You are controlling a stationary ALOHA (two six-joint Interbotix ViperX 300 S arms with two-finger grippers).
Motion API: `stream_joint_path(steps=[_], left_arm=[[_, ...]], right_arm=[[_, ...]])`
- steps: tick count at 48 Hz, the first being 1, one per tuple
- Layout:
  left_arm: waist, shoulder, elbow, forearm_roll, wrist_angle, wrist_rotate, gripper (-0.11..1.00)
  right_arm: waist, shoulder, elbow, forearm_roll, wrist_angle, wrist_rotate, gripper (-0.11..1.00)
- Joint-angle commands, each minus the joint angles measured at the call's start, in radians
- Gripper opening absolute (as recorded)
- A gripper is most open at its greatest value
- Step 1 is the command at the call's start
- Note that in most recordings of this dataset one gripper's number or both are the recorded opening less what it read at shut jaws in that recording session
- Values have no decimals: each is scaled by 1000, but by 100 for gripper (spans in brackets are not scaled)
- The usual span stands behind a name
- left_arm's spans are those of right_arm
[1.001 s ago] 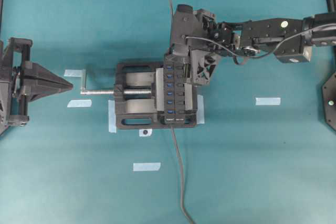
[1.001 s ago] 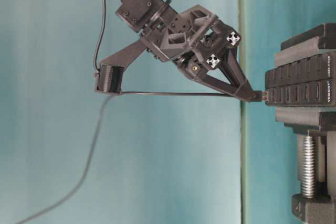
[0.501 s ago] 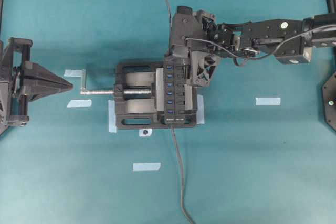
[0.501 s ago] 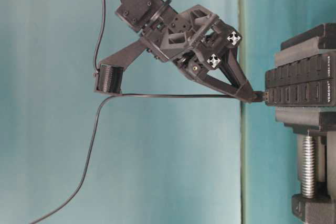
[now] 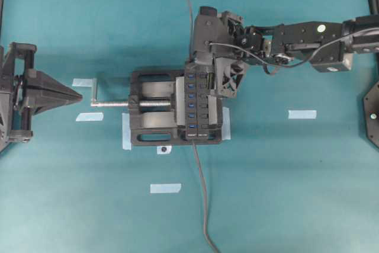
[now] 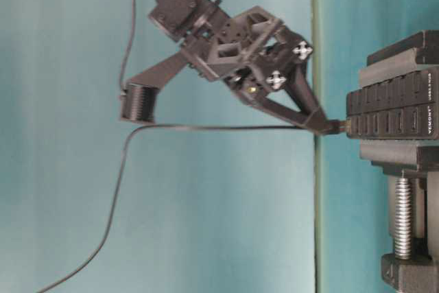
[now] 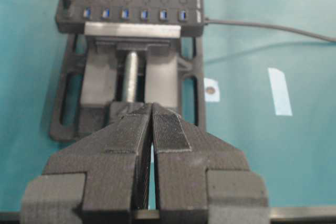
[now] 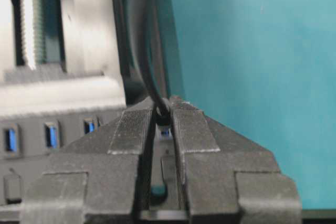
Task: Insert the USB into the second port from the front of the fixed hub.
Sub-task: 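Pull the USB plug out of the end port with the right gripper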
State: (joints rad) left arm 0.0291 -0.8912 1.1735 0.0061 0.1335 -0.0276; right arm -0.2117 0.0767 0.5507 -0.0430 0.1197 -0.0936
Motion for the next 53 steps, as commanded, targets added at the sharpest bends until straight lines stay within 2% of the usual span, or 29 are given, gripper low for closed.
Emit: stream_joint_path(steps=[1, 12, 25, 41, 53], left_arm=[[2, 5, -9, 2, -3, -2, 0], [2, 5, -9, 2, -5, -2, 0], [2, 3, -11, 2, -5, -3, 0], [2, 5, -9, 2, -3, -3, 0], [2, 5, -9, 2, -5, -5, 0]], right_arm=[[6, -51, -31, 2, 8, 8, 9], [12, -66, -44, 2, 74, 6, 9], [23, -75, -46, 2, 83, 8, 9], [35, -109, -74, 3, 153, 9, 9], [57, -140, -78, 11, 158, 67, 9]])
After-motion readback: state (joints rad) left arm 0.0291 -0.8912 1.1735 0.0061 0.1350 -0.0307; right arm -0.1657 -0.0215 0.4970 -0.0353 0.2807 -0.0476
